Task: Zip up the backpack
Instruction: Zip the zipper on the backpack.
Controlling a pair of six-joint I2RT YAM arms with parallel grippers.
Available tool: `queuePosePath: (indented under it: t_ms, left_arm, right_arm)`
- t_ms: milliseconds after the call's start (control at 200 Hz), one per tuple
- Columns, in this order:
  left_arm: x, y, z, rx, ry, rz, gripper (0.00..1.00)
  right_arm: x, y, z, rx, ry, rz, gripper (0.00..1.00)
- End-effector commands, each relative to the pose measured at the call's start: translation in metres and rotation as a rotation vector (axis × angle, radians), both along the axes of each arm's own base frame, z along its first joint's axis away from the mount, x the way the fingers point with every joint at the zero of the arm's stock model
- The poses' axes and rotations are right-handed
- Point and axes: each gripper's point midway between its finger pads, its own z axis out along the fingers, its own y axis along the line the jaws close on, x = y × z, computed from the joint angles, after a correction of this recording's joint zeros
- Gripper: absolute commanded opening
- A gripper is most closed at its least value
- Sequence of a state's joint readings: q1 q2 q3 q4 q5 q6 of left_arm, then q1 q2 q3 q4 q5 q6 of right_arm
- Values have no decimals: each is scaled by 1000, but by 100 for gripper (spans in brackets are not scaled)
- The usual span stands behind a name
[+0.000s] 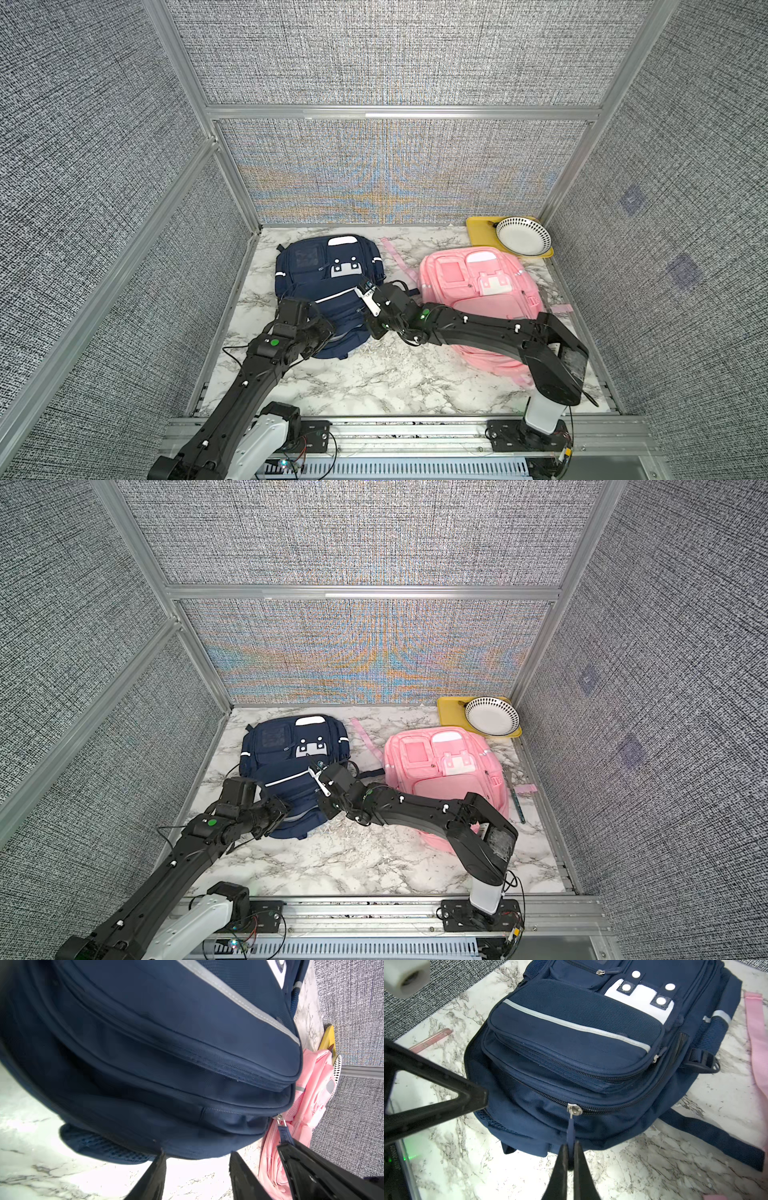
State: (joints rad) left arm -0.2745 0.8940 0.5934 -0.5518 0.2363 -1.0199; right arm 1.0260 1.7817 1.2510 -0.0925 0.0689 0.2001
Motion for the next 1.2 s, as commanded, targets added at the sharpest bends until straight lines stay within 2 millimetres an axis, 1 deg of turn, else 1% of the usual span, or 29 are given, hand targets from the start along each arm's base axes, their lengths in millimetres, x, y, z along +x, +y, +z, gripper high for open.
queuePosePath:
  t_ms: [0,175,270,450,621,846,1001,1196]
  left_arm:
    - [9,3,8,3,-42,38,53]
    - [12,8,24,25,-81,50,53]
    - [12,10,26,34,-86,53,53]
    - [11,6,10,9,-55,61,54]
    - [11,2,9,-26,-58,61,54]
    - [12,7,2,-10,-49,91,55]
    - [16,9,0,3,-53,102,57]
    - [20,5,-19,5,-12,93,57]
  right_arm:
    - [-2,11,12,57,-24,17,0]
    - [-8,10,7,47,-17,22,0]
    - [-9,10,6,50,-14,24,0]
    - [-10,13,11,65,-18,21,0]
    - [-8,11,9,50,-26,10,0]
    - [-11,15,12,57,-26,23,0]
    - [-15,14,8,50,-22,30,0]
    - [-19,16,7,53,-18,40,0]
